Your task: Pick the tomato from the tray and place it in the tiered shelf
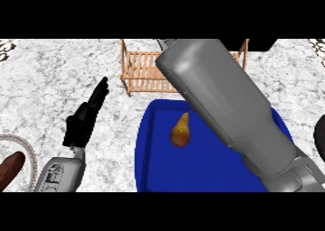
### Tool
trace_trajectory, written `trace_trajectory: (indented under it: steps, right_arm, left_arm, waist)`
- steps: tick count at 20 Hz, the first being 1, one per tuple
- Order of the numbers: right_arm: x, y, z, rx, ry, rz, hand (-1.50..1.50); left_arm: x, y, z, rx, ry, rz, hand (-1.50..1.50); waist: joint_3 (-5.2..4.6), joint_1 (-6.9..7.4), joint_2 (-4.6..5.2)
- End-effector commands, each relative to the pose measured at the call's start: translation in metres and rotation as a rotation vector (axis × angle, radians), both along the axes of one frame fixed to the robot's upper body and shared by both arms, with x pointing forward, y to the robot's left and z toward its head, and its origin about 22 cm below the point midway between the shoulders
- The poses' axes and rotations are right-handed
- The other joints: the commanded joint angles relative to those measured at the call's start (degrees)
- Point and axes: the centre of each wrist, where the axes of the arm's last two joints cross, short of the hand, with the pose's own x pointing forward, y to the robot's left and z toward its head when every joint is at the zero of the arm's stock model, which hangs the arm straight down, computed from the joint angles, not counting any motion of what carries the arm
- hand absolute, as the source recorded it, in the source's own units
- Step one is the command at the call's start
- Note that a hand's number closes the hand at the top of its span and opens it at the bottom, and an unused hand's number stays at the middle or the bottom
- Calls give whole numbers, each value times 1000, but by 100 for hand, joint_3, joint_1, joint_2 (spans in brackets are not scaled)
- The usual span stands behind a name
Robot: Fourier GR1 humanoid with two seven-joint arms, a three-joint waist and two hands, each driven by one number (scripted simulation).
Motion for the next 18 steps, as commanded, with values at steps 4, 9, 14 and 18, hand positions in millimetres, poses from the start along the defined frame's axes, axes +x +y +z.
trace_trajectory:
  steps: [4,9,14,18]
  right_arm:
    - [17,-10,-26,141,-34,-19,150]
    - [37,-42,-34,75,99,-309,-150]
    - [23,-35,-31,113,92,-317,-150]
    - [12,-37,-27,227,49,-261,-150]
  left_arm:
    - [-20,10,-12,-14,25,-11,0]
    - [-4,29,9,2,13,27,0]
    - [-9,8,-11,-8,20,15,0]
    - [4,22,11,-1,-10,23,0]
  waist:
    - [-2,9,-22]
    - [-3,-131,-67]
    - [-1,-158,-55]
    - [0,-127,-56]
